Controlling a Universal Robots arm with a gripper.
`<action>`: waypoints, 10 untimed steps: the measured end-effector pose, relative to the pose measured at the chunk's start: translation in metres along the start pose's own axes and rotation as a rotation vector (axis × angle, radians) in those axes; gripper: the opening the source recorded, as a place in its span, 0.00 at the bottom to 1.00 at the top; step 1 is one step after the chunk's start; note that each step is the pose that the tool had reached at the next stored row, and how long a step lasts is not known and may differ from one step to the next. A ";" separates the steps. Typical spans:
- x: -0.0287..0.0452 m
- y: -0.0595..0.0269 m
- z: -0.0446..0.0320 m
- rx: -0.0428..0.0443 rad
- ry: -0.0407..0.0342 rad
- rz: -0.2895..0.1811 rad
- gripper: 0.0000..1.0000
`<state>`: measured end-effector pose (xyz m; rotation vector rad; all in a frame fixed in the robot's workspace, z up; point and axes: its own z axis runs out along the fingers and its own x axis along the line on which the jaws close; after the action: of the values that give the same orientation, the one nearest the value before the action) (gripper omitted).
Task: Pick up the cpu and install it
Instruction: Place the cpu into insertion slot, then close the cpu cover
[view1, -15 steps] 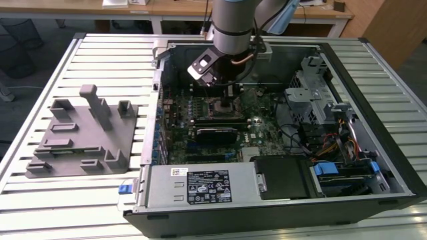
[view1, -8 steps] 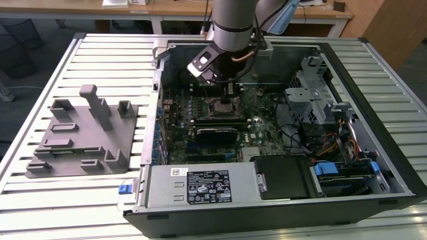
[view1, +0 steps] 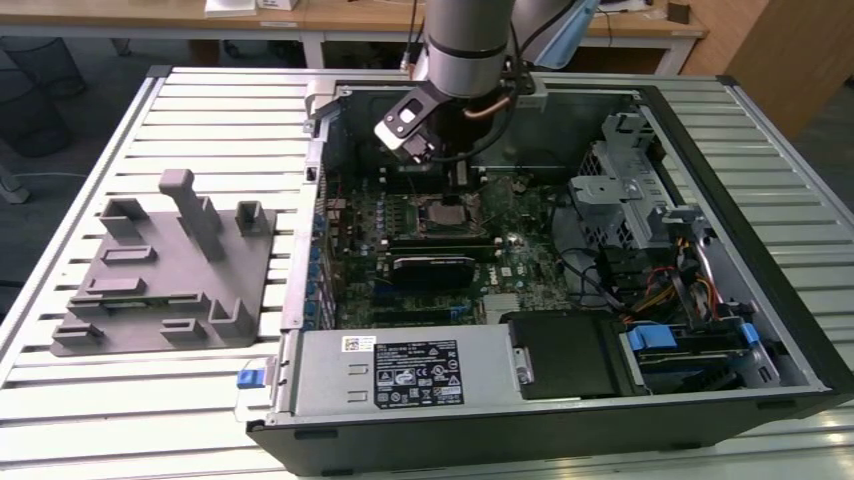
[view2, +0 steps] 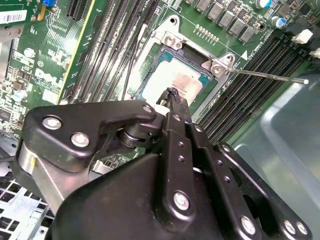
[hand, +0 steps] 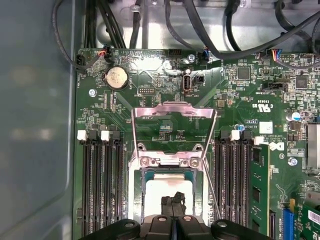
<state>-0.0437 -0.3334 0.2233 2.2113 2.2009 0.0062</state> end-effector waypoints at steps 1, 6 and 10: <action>0.0000 0.0000 -0.0008 -0.0001 0.0001 0.000 0.11; -0.0001 0.0001 -0.0062 0.0001 0.0000 0.000 0.11; -0.0001 0.0002 -0.0093 0.0002 0.0000 0.000 0.11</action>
<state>-0.0437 -0.3334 0.2326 2.2114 2.2010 0.0061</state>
